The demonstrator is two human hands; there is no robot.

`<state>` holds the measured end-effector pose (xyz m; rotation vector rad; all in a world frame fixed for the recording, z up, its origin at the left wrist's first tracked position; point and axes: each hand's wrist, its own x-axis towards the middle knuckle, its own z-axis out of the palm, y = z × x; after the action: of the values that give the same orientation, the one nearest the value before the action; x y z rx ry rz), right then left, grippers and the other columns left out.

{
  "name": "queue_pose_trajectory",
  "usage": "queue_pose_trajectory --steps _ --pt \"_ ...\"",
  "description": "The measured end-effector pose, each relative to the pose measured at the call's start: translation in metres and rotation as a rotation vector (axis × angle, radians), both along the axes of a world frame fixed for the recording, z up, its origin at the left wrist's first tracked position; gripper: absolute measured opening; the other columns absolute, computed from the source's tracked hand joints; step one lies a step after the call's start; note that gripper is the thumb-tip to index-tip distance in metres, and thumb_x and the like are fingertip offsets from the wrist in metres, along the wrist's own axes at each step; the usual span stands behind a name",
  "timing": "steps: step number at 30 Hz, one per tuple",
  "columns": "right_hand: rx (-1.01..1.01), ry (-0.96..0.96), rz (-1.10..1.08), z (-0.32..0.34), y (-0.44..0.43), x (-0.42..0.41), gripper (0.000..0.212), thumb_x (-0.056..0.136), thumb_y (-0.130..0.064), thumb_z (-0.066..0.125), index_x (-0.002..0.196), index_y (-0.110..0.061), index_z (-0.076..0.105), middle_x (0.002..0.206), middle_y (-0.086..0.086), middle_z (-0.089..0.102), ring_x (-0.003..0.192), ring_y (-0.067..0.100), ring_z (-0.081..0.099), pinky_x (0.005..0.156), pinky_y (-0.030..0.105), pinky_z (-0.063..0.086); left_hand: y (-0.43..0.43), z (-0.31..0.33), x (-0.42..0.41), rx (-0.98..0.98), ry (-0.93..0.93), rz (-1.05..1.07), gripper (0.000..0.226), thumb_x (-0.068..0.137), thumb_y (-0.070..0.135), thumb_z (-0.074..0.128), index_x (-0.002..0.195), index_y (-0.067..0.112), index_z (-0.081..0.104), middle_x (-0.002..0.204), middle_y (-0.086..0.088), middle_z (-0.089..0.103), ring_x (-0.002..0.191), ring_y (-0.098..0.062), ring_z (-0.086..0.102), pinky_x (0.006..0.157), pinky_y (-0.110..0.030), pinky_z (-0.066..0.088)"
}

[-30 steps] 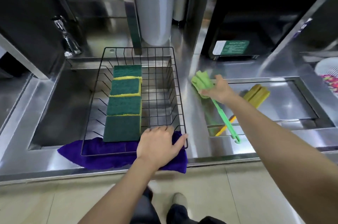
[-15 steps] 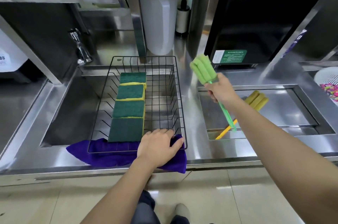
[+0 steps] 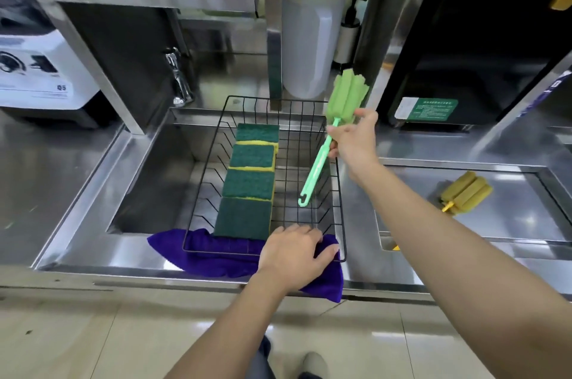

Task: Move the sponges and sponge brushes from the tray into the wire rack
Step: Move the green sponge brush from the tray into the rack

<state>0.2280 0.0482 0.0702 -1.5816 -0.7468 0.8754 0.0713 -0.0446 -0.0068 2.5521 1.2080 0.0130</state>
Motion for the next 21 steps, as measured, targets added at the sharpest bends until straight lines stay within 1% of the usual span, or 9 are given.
queue_pose_trajectory --steps 4,7,10,12,14,17,18,20,21 --pt "-0.121 -0.058 0.061 -0.028 0.005 -0.023 0.059 0.087 0.002 0.057 0.132 -0.018 0.024 0.089 0.005 0.050 0.074 0.017 0.057 0.041 0.022 0.054 0.000 -0.001 -0.001 0.037 -0.013 -0.012 0.059 0.089 0.061 0.020 0.100 0.018 0.059 0.099 -0.001 0.063 0.097 -0.021 0.053 0.083 -0.036 0.037" --pt "-0.183 -0.079 0.110 -0.046 0.005 -0.038 0.063 0.089 0.002 0.055 0.137 -0.018 0.019 0.081 -0.002 0.045 0.068 0.011 0.054 0.048 0.029 0.057 0.000 -0.002 -0.002 0.059 -0.036 -0.033 0.070 0.081 0.062 0.009 0.099 0.017 0.059 0.099 -0.003 0.064 0.096 -0.022 0.053 0.081 -0.036 0.036" --pt "-0.264 -0.101 0.166 -0.063 0.007 -0.049 0.065 0.089 0.004 0.053 0.139 -0.016 0.017 0.083 -0.003 0.046 0.068 0.010 0.053 0.051 0.033 0.057 0.000 -0.003 -0.002 0.060 -0.044 -0.043 0.057 0.090 0.057 0.023 0.099 0.014 0.059 0.099 -0.006 0.064 0.095 -0.025 0.053 0.078 -0.037 0.036" --pt "-0.336 -0.148 0.220 -0.073 0.009 -0.058 0.066 0.089 0.004 0.052 0.140 -0.016 0.015 0.097 0.001 0.049 0.067 0.012 0.052 0.051 0.033 0.056 0.000 -0.003 -0.002 0.070 -0.064 -0.033 0.049 0.092 0.054 0.032 0.097 0.013 0.059 0.098 -0.007 0.064 0.094 -0.026 0.053 0.076 -0.038 0.035" --pt "-0.404 -0.175 0.286 -0.081 0.011 -0.064 0.067 0.088 0.004 0.054 0.140 -0.016 0.016 0.109 0.007 0.048 0.066 0.012 0.053 0.048 0.031 0.056 0.000 -0.003 -0.002 0.083 -0.069 -0.027 0.048 0.091 0.053 0.034 0.094 0.013 0.059 0.096 -0.008 0.064 0.092 -0.027 0.054 0.074 -0.038 0.036" --pt "-0.501 -0.175 0.408 -0.088 0.015 -0.070 0.068 0.087 0.003 0.056 0.138 -0.017 0.016 0.121 0.011 0.046 0.080 0.021 0.058 0.038 0.028 0.051 0.002 -0.005 -0.001 0.096 -0.070 -0.039 0.047 0.090 0.052 0.035 0.094 0.013 0.060 0.095 -0.008 0.065 0.089 -0.027 0.054 0.074 -0.039 0.036" --pt "-0.522 -0.189 0.430 -0.089 0.015 -0.070 0.068 0.088 0.002 0.056 0.138 -0.017 0.016 0.117 0.010 0.047 0.081 0.024 0.059 0.036 0.028 0.050 0.002 -0.006 0.000 0.103 -0.072 -0.044 0.048 0.090 0.053 0.034 0.094 0.013 0.060 0.094 -0.008 0.065 0.089 -0.027 0.055 0.073 -0.039 0.036" --pt "-0.551 -0.278 0.480 -0.088 0.013 -0.069 0.066 0.089 -0.003 0.057 0.138 -0.017 0.016 0.095 0.009 0.052 0.065 0.023 0.057 0.033 0.028 0.048 0.002 -0.006 0.001 0.111 -0.076 -0.046 0.052 0.088 0.054 0.029 0.094 0.013 0.061 0.092 -0.008 0.065 0.088 -0.027 0.055 0.073 -0.039 0.038" --pt "-0.567 -0.345 0.511 -0.087 0.012 -0.067 0.065 0.089 -0.007 0.058 0.139 -0.016 0.016 0.088 0.011 0.053 0.058 0.023 0.056 0.034 0.029 0.048 0.002 -0.006 0.001 0.113 -0.077 -0.047 0.055 0.087 0.055 0.025 0.095 0.013 0.061 0.092 -0.008 0.065 0.087 -0.027 0.056 0.073 -0.039 0.038"
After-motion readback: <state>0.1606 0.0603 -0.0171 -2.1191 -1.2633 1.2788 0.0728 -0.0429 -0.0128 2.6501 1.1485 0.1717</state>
